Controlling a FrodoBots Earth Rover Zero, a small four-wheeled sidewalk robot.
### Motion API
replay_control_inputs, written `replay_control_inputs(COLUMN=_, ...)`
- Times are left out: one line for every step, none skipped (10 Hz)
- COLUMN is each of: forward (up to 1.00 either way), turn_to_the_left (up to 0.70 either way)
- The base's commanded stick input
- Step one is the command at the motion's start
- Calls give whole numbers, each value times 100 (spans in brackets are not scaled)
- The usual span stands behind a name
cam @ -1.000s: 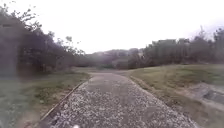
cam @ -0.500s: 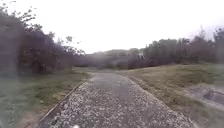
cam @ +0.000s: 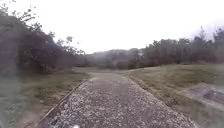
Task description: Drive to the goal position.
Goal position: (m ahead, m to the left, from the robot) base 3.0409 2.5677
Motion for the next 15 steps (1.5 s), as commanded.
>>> replay_control_inputs(forward=70, turn_to_the_left=0)
replay_control_inputs(forward=70, turn_to_the_left=0)
replay_control_inputs(forward=70, turn_to_the_left=0)
replay_control_inputs(forward=70, turn_to_the_left=0)
replay_control_inputs(forward=70, turn_to_the_left=0)
replay_control_inputs(forward=70, turn_to_the_left=0)
replay_control_inputs(forward=70, turn_to_the_left=0)
replay_control_inputs(forward=70, turn_to_the_left=0)
replay_control_inputs(forward=70, turn_to_the_left=0)
replay_control_inputs(forward=70, turn_to_the_left=0)
replay_control_inputs(forward=70, turn_to_the_left=0)
replay_control_inputs(forward=70, turn_to_the_left=0)
replay_control_inputs(forward=70, turn_to_the_left=0)
replay_control_inputs(forward=70, turn_to_the_left=0)
replay_control_inputs(forward=70, turn_to_the_left=0)
